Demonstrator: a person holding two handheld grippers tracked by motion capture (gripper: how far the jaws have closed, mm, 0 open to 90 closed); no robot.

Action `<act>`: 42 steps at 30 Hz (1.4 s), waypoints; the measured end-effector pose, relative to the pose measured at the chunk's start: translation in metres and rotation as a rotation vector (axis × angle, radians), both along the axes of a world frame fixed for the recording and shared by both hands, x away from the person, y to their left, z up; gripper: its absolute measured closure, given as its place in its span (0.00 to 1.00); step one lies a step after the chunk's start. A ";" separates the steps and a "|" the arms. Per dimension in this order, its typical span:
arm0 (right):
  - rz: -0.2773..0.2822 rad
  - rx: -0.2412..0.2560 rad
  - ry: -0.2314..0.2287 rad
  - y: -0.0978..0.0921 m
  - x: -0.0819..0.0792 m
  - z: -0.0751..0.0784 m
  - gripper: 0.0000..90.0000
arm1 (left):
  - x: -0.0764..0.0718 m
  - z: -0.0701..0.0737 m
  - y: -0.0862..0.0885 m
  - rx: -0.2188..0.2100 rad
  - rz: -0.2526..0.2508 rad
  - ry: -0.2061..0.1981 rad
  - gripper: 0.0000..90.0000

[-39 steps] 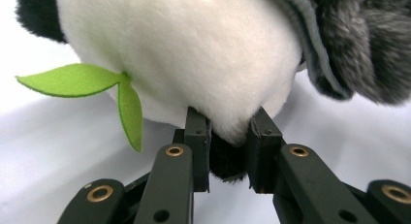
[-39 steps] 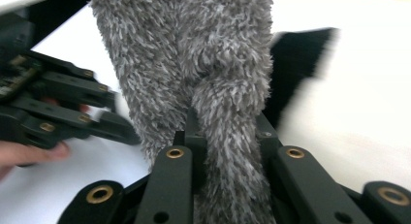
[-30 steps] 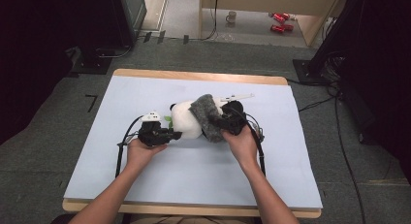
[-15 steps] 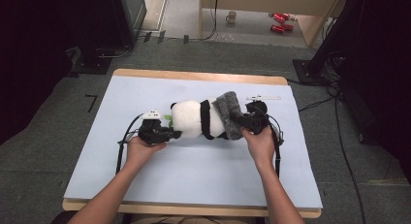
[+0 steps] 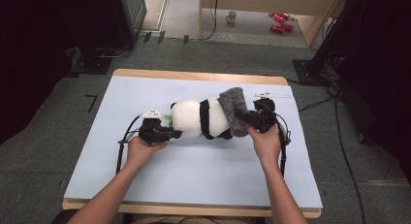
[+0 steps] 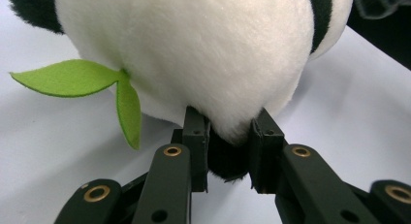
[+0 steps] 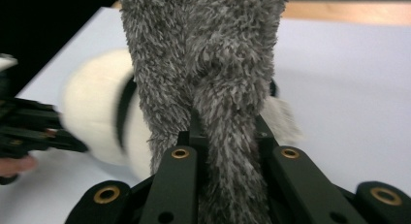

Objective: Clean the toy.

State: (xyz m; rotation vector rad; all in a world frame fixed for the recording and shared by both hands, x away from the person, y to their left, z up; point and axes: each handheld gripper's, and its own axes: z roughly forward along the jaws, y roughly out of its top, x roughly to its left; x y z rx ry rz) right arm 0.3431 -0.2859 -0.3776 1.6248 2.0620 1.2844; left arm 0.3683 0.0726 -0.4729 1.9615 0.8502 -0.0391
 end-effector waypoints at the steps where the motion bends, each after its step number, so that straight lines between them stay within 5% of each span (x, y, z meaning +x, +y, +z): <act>1: 0.012 0.004 -0.010 0.005 -0.001 0.004 0.88 | 0.000 0.000 0.000 0.000 0.000 0.000 0.82; 8: 0.128 -0.002 -0.017 0.047 -0.002 0.008 0.88 | -0.006 0.003 -0.003 0.008 0.005 -0.007 0.81; 18: 0.283 -0.017 0.022 0.110 0.001 -0.008 0.88 | -0.020 0.004 -0.006 0.007 0.022 -0.029 0.79; 22: 0.315 -0.062 0.022 0.126 -0.001 -0.022 0.87 | -0.023 0.003 -0.007 0.036 0.035 -0.027 0.79; 30: 0.248 -0.146 0.010 0.105 0.005 -0.025 0.86 | -0.019 0.002 -0.005 0.045 0.016 -0.031 0.79; 42: 0.133 -0.080 0.018 0.048 0.008 -0.016 0.87 | -0.004 0.004 -0.002 0.042 0.007 -0.040 0.79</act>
